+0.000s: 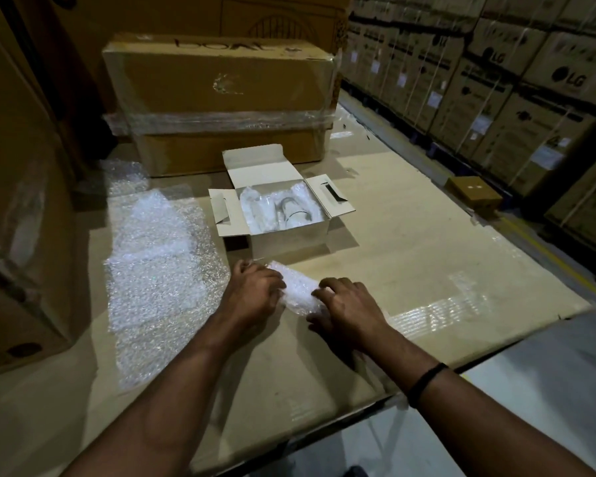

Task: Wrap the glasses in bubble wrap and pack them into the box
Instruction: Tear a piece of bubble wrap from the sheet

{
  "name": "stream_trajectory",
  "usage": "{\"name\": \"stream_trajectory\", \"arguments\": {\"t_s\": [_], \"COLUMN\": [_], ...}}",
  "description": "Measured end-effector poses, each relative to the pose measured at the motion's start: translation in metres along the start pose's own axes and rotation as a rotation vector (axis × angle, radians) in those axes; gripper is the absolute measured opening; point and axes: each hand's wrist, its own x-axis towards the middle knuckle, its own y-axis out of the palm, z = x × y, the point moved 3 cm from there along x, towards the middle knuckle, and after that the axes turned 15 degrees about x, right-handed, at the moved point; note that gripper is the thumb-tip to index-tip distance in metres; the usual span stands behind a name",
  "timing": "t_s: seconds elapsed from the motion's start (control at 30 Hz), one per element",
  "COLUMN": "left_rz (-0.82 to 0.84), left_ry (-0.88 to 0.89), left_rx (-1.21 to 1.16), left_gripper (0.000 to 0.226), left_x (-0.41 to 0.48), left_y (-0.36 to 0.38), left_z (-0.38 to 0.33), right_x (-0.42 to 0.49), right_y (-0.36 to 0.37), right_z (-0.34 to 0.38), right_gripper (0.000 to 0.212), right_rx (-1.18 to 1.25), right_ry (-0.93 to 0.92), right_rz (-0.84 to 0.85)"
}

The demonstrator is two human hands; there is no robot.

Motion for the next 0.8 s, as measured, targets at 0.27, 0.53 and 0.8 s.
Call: {"name": "stream_trajectory", "arguments": {"t_s": [0.27,0.53,0.8], "left_rz": [-0.069,0.207,0.321], "left_ry": [-0.028,0.055,0.119], "left_rx": [-0.08,-0.066,0.012], "left_gripper": [0.033,0.045,0.063], "left_x": [-0.003,0.008,0.014], "left_y": [-0.004,0.006,0.01], "left_z": [0.0,-0.008,0.0], "right_x": [-0.009,-0.001,0.0], "right_y": [0.018,-0.003,-0.004], "right_z": [-0.001,-0.018,-0.026], "right_gripper": [0.098,0.045,0.051], "right_rx": [0.152,0.273,0.188], "right_ry": [0.132,0.143,0.297], "right_rz": [0.265,-0.011,0.086]}}
